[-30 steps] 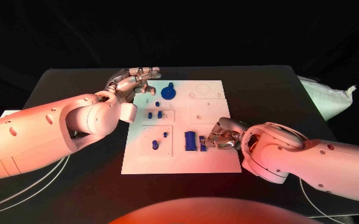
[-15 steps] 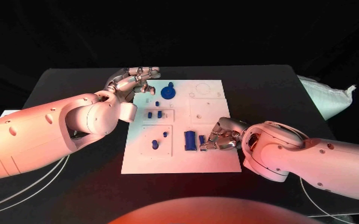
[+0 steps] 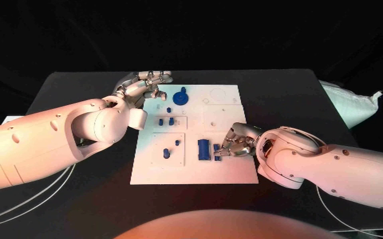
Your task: Assemble the parts on the task board
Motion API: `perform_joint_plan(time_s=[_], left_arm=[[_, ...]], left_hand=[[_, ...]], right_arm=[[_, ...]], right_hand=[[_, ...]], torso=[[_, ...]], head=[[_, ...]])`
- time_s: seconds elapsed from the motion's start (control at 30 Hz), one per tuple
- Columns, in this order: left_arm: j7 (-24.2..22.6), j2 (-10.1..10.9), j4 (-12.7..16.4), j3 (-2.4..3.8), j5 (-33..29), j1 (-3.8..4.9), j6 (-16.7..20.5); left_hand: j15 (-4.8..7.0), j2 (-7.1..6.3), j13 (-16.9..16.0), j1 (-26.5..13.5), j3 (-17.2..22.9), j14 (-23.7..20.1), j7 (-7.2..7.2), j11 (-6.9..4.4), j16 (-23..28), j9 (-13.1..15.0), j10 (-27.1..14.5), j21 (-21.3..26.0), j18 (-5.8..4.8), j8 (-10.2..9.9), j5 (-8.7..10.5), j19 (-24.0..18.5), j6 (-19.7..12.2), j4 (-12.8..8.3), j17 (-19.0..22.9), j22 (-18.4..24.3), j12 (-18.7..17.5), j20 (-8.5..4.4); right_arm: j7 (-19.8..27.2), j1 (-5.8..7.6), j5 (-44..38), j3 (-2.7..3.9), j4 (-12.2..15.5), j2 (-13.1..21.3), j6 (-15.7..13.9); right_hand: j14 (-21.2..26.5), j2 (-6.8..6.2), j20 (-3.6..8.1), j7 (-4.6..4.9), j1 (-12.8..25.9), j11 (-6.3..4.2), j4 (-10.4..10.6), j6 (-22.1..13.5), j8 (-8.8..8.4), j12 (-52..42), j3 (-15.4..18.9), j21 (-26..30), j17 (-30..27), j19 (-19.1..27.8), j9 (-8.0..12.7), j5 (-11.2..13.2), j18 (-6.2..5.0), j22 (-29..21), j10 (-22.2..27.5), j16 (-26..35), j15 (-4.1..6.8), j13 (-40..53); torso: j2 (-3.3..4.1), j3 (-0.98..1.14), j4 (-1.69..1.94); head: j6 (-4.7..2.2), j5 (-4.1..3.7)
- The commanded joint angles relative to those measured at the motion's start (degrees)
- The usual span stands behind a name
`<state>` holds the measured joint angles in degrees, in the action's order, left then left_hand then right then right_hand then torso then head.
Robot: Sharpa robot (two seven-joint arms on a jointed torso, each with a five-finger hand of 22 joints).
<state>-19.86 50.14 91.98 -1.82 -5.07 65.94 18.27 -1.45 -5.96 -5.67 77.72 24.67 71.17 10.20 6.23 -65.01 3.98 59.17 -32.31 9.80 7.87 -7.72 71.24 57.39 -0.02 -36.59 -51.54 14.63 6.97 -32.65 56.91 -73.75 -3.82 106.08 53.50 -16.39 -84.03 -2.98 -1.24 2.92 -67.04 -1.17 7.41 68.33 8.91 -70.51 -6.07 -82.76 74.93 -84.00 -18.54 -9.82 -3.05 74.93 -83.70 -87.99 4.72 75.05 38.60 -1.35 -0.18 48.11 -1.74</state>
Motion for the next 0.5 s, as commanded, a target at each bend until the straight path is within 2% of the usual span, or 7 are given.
perform_joint_plan(time_s=[0.03,0.13,0.27,0.4,0.47,0.5], left_arm=[[-0.25,-0.18,0.03,0.03,0.21,-0.03,-0.97],[-0.27,-0.19,-0.01,0.03,0.21,-0.05,-0.98],[-0.29,-0.26,-0.2,0.01,0.21,-0.09,-0.94],[-0.51,-0.55,-0.68,-0.01,0.05,-0.28,-0.91],[-0.64,-0.73,-0.98,-0.01,-0.19,-0.5,-0.96],[-0.77,-0.86,-1.23,-0.01,-0.46,-0.71,-1.02]], left_hand=[[0.06,0.26,0.06,0.49,-0.1,-0.51,-0.03,0.15,-0.18,-0.01,-0.34,0.29,0.63,0.18,-0.32,-0.54,-0.22,-0.36,0.1,0.08,0.27,0.0],[0.06,0.26,0.06,0.49,-0.1,-0.51,-0.03,0.15,-0.18,-0.01,-0.34,0.29,0.63,0.18,-0.32,-0.54,-0.22,-0.36,0.1,0.08,0.27,0.0],[0.06,0.26,0.06,0.49,-0.1,-0.51,-0.03,0.15,-0.18,-0.01,-0.34,0.29,0.63,0.18,-0.32,-0.54,-0.22,-0.36,0.1,0.08,0.27,0.0],[0.05,0.32,0.07,0.47,-0.09,-0.64,0.01,0.18,-0.09,-0.01,-0.42,0.31,0.62,0.23,-0.3,-0.56,-0.26,-0.37,0.37,0.08,0.41,0.0],[-0.02,0.23,0.06,0.21,-0.24,-1.0,0.05,0.22,0.21,-0.03,-0.47,0.39,0.6,0.27,-0.26,-0.67,-0.34,-0.26,1.0,0.11,0.58,0.04],[-0.12,0.11,0.05,-0.13,-0.49,-1.82,0.05,0.22,0.92,-0.03,-0.54,0.6,0.58,0.33,-0.24,-0.98,-0.41,-0.1,2.28,0.2,0.79,0.09]], right_arm=[[0.92,-0.22,-0.19,-0.19,-0.34,-0.06,0.42],[2.46,-0.22,0.86,-0.17,0.0,0.4,-1.06],[7.22,0.41,5.26,0.08,0.81,2.03,-3.55],[14.67,2.81,14.23,0.24,0.42,3.47,-5.28],[18.04,3.76,18.55,0.26,-0.36,3.69,-5.72],[20.59,4.46,21.95,0.27,-1.2,3.69,-6.03]], right_hand=[[-5.35,-0.03,0.28,0.1,0.47,-0.15,-0.06,-0.16,-0.31,-0.11,0.43,0.02,12.06,-1.7,0.27,0.35,0.39,3.56,-0.35,-0.26,0.35,3.57],[-5.34,-0.01,0.27,0.15,0.69,-0.12,0.09,-0.23,-0.32,0.08,0.83,0.09,12.0,-1.65,0.26,0.49,0.37,3.45,-0.29,-0.23,0.34,3.5],[-5.19,-0.11,0.16,0.52,0.86,0.17,0.26,-1.27,-0.86,1.86,1.76,0.64,11.36,-1.31,0.43,-0.21,0.2,2.66,0.45,0.16,0.14,2.57],[-4.76,0.08,-0.24,1.43,0.27,0.92,0.11,-3.61,-2.19,6.64,2.64,2.28,9.53,-0.27,0.91,-0.92,-0.31,0.3,2.51,1.31,-0.43,-0.01],[-4.52,0.27,-0.52,1.92,-0.22,1.33,-0.06,-4.83,-2.9,8.78,2.89,3.18,8.59,0.3,1.18,-1.06,-0.57,-0.96,3.51,1.94,-0.77,-1.19],[-4.22,0.47,-0.76,2.24,-0.78,1.62,-0.28,-5.45,-3.27,10.81,3.05,4.17,7.4,0.92,1.31,-1.17,-0.86,-2.32,4.46,2.74,-1.04,-2.34]], torso=[[-0.09,-0.09,-0.12],[-0.14,-0.11,-0.2],[-0.25,-0.17,-0.16],[-0.7,-0.41,-0.18],[-1.05,-0.58,-0.17],[-1.37,-0.74,-0.16]], head=[[0.04,-0.01],[-0.04,0.02],[-0.26,-0.25],[-0.78,-0.56],[-1.05,-0.77],[-1.15,-0.89]])
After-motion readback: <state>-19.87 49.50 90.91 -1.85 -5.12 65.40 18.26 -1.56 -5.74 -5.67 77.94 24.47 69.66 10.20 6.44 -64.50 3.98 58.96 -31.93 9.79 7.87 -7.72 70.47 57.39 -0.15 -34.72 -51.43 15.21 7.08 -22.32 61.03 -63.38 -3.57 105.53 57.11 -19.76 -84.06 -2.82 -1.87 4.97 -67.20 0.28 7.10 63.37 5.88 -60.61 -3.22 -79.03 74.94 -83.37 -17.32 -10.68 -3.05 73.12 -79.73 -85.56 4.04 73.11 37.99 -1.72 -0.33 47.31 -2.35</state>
